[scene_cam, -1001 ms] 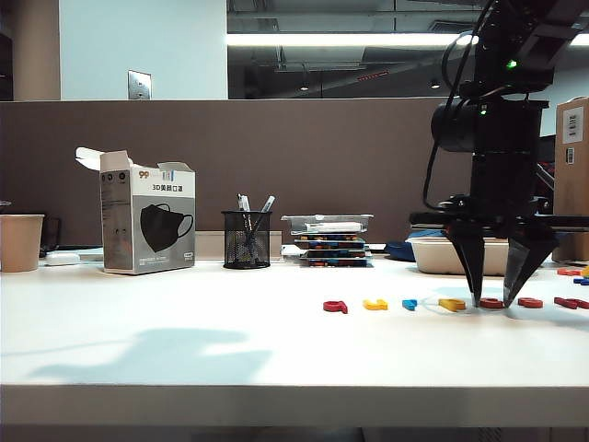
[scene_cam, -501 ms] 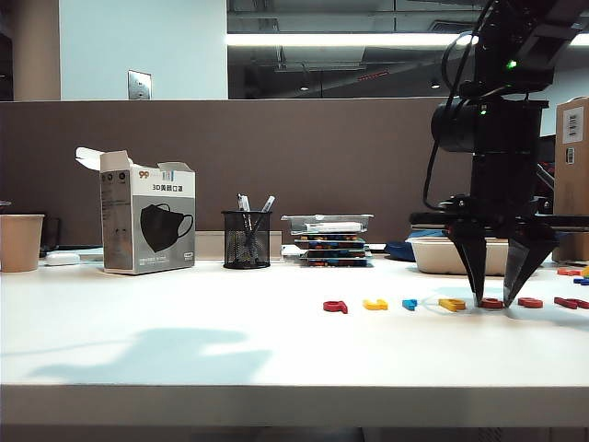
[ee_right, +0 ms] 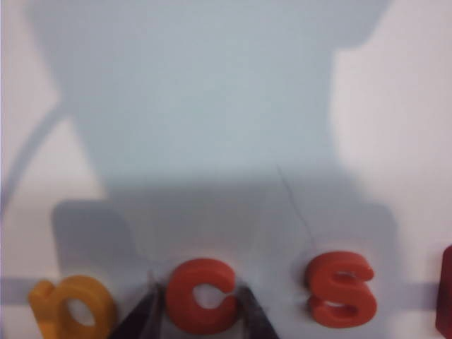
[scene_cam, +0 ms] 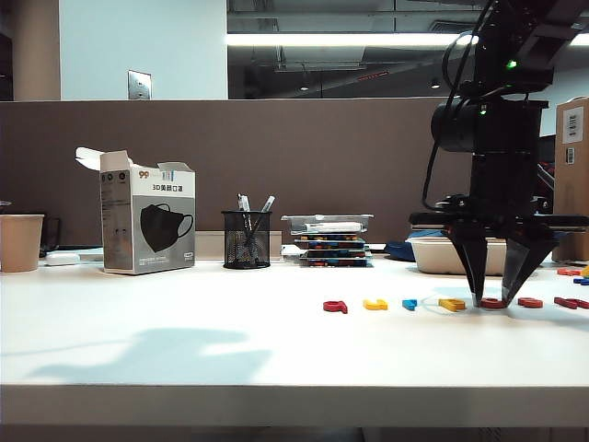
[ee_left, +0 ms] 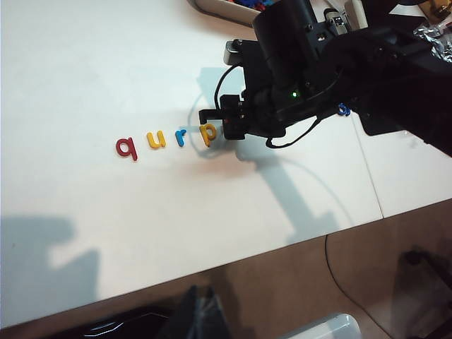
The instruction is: Select the appropriate letters from the row of letter magnets placed on the table to arrange into the word "cup".
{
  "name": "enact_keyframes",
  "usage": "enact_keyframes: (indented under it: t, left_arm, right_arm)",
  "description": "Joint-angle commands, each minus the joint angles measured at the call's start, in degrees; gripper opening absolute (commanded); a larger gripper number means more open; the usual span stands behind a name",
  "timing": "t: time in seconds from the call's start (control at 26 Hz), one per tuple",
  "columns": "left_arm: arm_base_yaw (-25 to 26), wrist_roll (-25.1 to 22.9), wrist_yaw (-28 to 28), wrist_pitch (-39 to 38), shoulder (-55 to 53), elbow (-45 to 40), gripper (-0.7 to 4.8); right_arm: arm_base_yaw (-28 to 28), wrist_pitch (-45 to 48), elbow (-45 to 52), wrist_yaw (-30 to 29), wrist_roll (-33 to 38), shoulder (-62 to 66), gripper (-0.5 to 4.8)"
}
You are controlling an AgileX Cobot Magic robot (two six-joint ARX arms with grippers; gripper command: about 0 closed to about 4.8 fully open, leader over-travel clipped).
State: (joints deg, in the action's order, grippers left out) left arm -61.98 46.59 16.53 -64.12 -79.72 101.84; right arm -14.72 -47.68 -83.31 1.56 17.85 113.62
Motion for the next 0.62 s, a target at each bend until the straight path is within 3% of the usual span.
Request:
enact_keyframes:
  t: [0.04,0.62]
  left_arm:
    - [0.0,0.2,0.2,0.4,0.2,0.2,-0.05]
    - [0.0,0.2,0.2,0.4,0.2,0.2,-0.05]
  right_arm:
    - [-0.2,0.0,0.4,-0.6,-2.1,0.7,1.44]
    - [-0.2,-0.1,0.4,-0.6,-2.1,0.7,1.43]
